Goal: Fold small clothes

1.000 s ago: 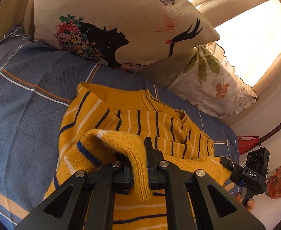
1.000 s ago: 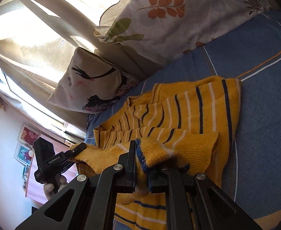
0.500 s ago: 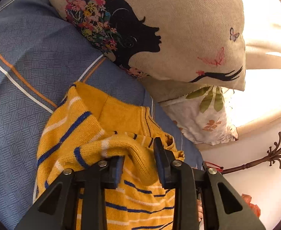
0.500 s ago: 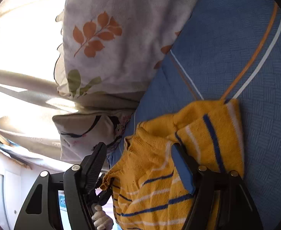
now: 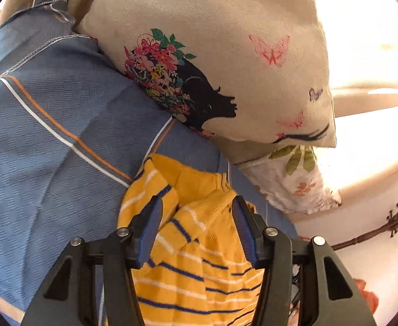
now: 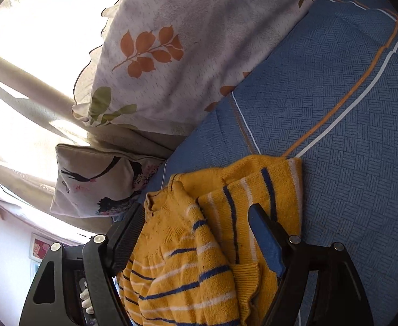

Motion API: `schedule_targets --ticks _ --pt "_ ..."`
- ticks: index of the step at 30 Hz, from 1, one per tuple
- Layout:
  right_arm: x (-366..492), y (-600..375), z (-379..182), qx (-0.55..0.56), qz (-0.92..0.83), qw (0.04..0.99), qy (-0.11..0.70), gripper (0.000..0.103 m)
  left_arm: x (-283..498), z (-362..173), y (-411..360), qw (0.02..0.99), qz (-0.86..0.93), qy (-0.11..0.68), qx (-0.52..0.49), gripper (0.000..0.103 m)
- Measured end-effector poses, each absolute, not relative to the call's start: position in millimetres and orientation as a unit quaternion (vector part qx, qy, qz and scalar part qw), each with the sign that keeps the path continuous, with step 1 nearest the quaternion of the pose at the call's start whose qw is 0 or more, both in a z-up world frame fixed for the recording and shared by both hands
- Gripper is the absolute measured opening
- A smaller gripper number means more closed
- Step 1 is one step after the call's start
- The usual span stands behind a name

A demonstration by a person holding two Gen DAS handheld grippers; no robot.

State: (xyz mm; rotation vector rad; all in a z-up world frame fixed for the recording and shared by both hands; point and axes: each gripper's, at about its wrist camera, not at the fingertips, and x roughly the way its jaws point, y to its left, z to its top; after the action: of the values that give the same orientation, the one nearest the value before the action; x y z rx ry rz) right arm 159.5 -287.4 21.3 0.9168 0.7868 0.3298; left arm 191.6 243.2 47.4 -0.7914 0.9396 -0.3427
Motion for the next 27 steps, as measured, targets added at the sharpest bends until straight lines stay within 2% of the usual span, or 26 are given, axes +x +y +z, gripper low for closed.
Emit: schedule_targets --ticks 6,15,16,17,18,19,21,24,27 --pt "121.1 -260.6 33.2 0.321 0.17 0.846 0.391 0.083 131.9 51.8 238.1 0.837 -0.17 0.452 -0.257 0.054" --pt "29.9 -255.0 21.0 0.22 0.138 0.878 0.402 0.084 73.7 11.8 209.7 0.856 -0.141 0.485 -0.109 0.055" --pt "25.6 -253.3 19.5 0.208 0.132 0.881 0.404 0.084 71.0 10.1 205.6 0.859 -0.126 0.487 -0.093 0.052" --pt "23.8 -251.8 17.6 0.197 0.128 0.882 0.409 0.084 69.6 9.6 201.7 0.861 -0.117 0.489 -0.08 0.035" --pt "23.5 -250.0 15.7 0.19 0.126 0.881 0.414 0.08 68.6 9.5 197.9 0.859 -0.117 0.492 -0.073 0.017" --pt "23.4 -248.1 13.9 0.186 0.13 0.879 0.419 0.061 66.9 10.0 194.5 0.86 -0.113 0.493 -0.069 0.015" --pt "26.4 -242.0 10.5 0.177 0.14 0.871 0.435 0.035 60.9 15.4 187.2 0.869 -0.093 0.484 -0.046 0.013" --pt "25.8 -237.0 13.3 0.158 0.126 0.877 0.436 0.03 53.2 23.5 180.1 0.877 -0.075 0.474 -0.02 0.012" --pt "24.9 -239.7 14.2 0.164 0.119 0.877 0.436 0.029 49.0 29.3 174.8 0.883 -0.068 0.464 0.002 0.013"
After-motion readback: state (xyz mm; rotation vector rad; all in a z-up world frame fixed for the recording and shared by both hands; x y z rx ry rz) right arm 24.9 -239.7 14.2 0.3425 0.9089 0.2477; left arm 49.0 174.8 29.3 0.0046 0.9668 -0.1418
